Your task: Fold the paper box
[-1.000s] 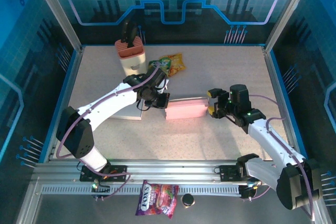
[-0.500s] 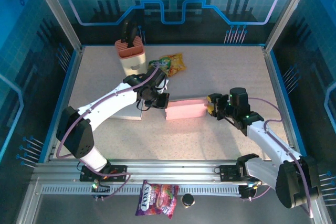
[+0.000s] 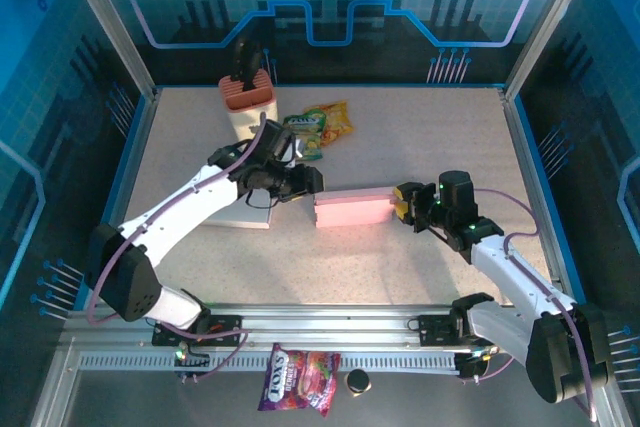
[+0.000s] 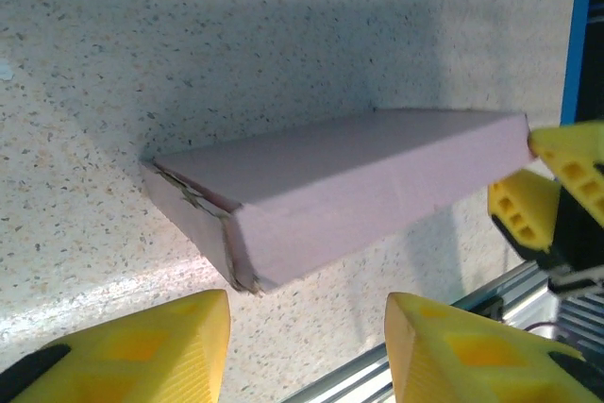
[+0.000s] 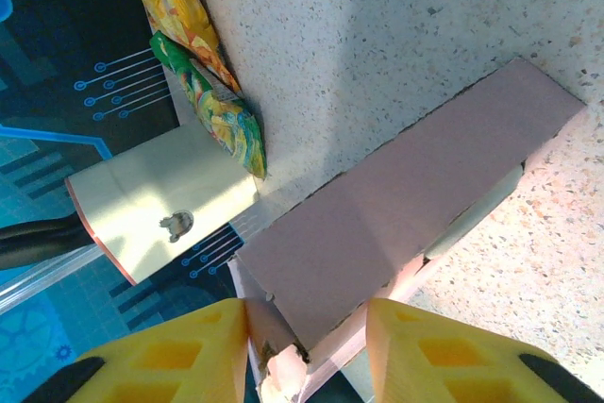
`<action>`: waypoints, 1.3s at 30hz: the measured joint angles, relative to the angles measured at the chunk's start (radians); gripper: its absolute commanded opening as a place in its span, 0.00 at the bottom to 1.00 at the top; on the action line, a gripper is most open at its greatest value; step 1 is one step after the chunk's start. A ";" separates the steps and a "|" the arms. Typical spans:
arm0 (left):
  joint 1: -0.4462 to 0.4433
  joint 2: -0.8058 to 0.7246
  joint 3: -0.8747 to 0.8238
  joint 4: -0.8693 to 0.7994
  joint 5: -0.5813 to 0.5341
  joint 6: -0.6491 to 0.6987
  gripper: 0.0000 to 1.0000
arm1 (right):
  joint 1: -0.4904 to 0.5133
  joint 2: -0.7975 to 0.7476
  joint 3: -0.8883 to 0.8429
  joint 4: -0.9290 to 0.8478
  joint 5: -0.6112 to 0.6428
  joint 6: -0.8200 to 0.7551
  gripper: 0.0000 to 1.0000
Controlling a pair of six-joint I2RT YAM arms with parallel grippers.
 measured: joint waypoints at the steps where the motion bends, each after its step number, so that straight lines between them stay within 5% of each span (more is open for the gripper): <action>1: 0.011 0.005 -0.009 0.005 0.010 -0.013 0.47 | 0.000 0.000 0.000 0.000 0.000 0.000 0.37; 24: 0.036 0.059 -0.146 0.147 0.115 -0.091 0.35 | -0.005 0.005 0.002 -0.023 -0.009 -0.029 0.38; 39: 0.037 0.049 -0.168 0.188 0.121 -0.090 0.31 | -0.006 0.014 0.149 -0.270 -0.008 -0.195 0.44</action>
